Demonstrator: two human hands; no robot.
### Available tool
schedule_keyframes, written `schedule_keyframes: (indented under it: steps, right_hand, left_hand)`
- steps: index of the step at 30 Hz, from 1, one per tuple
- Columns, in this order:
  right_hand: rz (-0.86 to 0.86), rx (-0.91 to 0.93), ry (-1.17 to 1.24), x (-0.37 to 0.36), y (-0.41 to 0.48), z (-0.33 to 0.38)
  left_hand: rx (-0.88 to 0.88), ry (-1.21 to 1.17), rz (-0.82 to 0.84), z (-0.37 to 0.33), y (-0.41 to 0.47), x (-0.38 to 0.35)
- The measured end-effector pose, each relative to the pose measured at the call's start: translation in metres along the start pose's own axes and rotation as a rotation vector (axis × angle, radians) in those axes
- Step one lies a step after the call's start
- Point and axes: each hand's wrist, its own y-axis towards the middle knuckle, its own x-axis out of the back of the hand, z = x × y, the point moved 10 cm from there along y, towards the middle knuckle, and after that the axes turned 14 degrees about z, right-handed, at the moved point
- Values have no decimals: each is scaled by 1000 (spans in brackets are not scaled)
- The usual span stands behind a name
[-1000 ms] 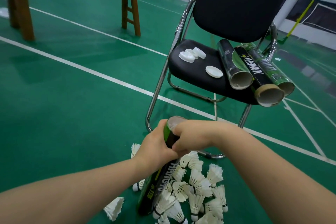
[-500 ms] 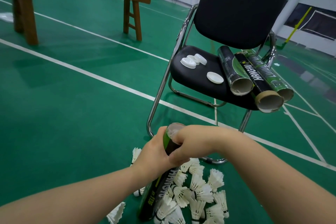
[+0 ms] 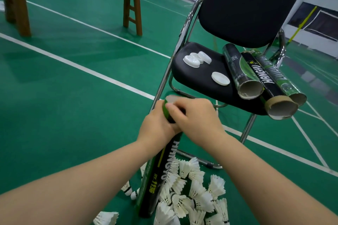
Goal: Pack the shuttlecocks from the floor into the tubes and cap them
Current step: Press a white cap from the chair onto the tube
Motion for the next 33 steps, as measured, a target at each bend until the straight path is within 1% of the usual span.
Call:
schedule_keyframes:
  steps: [2,6,8,10,12,16,20,22,26,28,30,31,33]
  right_hand:
    - [-110,-36,89,12,12,-14]
    - [-249,-100,262,22,41,-44]
    - [-265,-162,358,23,59,-67]
    - [-225,-270,399,19,81,-96]
    - [-158,-377,351,11,101,-122]
    - [-53,-471,135,-6,128,-138]
    - [42,-486,-79,-20,141,-136]
    - [86,-476,-132,-27,146,-137]
    - [77,-527,-176,-18,156,-145]
    - [101,-563,-231,-15,160,-149]
    - [95,-566,-271,-11,159,-150]
    - [64,-542,-289,-7,158,-147]
    - [-54,-453,-301,5,151,-134]
  left_hand:
    - [12,-32,22,-7,17,3]
    - [27,-82,24,-13,42,10]
    - [33,-119,0,-8,51,12]
    - [42,-137,-22,-3,57,13]
    - [55,-143,-29,1,64,12]
    - [108,-149,-43,13,75,12]
    - [177,-143,-39,29,82,9]
    - [200,-134,-32,34,84,7]
    - [208,-117,-22,35,86,3]
    - [199,-115,-19,33,86,2]
    - [194,-109,-16,31,86,2]
    - [193,-105,-13,30,85,1]
    - [194,-101,-9,29,82,0]
